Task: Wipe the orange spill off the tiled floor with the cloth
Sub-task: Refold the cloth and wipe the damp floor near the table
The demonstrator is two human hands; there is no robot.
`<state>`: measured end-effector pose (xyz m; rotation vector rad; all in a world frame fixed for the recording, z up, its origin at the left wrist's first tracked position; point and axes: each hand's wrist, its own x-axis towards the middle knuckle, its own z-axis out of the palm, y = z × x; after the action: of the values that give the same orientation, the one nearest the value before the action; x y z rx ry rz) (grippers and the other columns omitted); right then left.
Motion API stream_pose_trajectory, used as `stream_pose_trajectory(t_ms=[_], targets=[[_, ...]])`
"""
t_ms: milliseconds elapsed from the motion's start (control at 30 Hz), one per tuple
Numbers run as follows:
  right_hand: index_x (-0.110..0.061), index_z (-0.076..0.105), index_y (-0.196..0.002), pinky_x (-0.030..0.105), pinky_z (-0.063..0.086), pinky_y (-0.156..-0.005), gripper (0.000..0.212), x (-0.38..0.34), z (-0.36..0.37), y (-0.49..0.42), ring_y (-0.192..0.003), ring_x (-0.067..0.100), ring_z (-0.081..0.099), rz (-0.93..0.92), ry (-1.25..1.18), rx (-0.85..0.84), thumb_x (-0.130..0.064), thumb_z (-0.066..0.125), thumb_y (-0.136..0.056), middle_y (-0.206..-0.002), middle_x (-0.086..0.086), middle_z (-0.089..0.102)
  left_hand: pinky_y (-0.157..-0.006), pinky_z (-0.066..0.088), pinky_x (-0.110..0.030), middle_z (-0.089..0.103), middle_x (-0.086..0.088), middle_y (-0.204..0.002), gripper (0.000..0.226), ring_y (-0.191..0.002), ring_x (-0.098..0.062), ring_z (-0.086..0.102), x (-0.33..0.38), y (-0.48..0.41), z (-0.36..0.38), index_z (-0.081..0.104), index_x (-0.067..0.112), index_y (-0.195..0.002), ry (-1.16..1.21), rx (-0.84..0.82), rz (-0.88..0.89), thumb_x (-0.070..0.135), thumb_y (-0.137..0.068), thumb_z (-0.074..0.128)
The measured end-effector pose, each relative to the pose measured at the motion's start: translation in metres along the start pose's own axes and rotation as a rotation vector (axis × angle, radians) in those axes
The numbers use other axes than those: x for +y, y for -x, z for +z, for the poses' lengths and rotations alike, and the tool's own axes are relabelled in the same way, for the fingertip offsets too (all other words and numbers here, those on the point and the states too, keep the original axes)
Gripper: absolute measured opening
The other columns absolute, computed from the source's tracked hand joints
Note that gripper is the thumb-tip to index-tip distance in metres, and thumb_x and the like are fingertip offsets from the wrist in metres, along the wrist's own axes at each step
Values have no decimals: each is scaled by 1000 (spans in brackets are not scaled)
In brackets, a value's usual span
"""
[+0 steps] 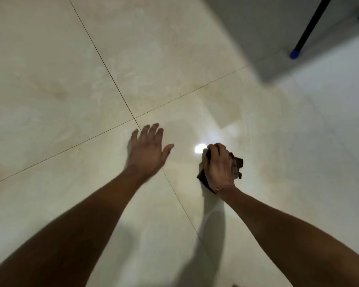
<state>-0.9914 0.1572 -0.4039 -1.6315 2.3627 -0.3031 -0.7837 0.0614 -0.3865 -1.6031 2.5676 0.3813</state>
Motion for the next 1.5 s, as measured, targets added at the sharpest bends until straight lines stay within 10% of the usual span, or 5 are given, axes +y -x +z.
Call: stream_pose_trajectory(t_ms=[200,533,667,1300,1500], targets=[[-8,53,-111,22,35,-77,23,-26,-77,78,-92,26,52,611,-399,-344,0,46,-90,-113,16,53,-114,22,-47,48,0,-144,79,-135,-21,39,54,108,-78,53,18,-132,185,-270,-40,65,-90,7],[-16,57,-102,19,45,-62,19,-149,-343,123,-77,19,58,769,-795,-428,-9,59,-85,-87,2,58,-75,49,-30,68,-1,-100,31,-93,-18,64,106,201,-332,65,21,-105,1093,-703,-588,47,-95,54],[-21,60,-87,40,56,-86,11,-197,-457,124,-91,27,66,760,-909,-443,-19,60,-76,-94,7,70,-73,54,-29,68,-5,-86,14,-78,-19,64,114,224,-448,69,18,-93,1264,-604,-666,27,-95,57],[-14,60,-94,24,50,-69,23,-361,-867,32,-78,17,58,245,-1489,-114,6,48,-89,-88,5,64,-82,52,-36,75,0,-106,26,-99,-18,69,129,180,-863,69,23,-110,1592,-411,-161,40,-92,59],[-18,60,-109,27,47,-69,19,-344,-903,-32,-85,13,60,214,-1321,-213,-27,63,-92,-94,-2,65,-72,53,-32,74,2,-95,11,-92,-16,69,157,109,-918,68,19,-102,1543,-128,-154,23,-95,60]])
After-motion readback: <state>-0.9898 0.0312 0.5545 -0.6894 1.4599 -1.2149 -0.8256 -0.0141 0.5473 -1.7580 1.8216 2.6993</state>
